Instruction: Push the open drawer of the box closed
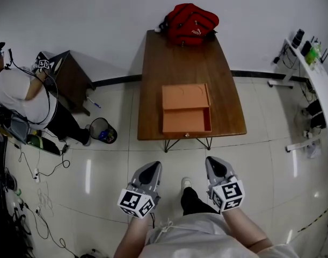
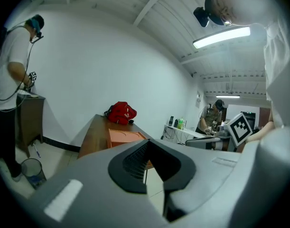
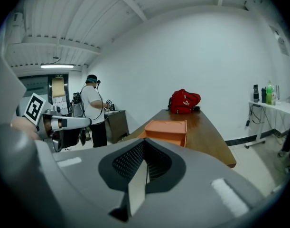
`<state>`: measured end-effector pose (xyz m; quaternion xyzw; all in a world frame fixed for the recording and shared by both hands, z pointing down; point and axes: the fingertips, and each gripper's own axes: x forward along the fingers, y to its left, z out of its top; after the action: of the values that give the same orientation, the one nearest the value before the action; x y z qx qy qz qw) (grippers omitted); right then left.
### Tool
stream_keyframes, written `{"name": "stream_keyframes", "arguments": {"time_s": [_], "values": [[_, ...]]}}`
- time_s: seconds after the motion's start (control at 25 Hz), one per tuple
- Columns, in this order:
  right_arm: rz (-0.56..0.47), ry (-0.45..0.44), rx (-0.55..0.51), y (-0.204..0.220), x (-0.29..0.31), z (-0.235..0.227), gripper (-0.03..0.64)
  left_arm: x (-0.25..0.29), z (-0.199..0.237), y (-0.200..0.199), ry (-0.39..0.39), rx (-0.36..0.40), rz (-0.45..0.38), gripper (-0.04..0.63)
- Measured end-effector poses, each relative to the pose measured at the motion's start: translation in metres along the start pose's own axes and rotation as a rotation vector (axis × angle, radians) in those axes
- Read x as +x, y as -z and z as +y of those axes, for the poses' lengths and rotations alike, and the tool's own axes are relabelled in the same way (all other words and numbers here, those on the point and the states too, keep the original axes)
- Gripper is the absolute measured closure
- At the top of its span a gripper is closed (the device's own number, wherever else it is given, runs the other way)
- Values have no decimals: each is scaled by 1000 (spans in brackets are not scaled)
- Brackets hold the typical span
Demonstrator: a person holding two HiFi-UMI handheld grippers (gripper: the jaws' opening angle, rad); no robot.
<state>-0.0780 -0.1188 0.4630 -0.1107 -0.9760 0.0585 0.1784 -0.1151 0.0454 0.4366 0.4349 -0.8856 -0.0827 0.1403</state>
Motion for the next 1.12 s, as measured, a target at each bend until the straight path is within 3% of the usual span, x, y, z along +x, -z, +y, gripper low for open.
{"name": "stream_keyframes", "arguments": {"time_s": [0.4, 0.68, 1.12], "values": [[136, -22, 4, 29, 82, -47, 614, 85, 46, 34, -9, -54, 127, 592], [259, -35, 19, 71, 115, -65, 614, 134, 55, 81, -17, -159, 186, 592], [346, 15, 55, 98, 151, -101, 614, 176, 89, 124, -100, -193, 289, 592]]}}
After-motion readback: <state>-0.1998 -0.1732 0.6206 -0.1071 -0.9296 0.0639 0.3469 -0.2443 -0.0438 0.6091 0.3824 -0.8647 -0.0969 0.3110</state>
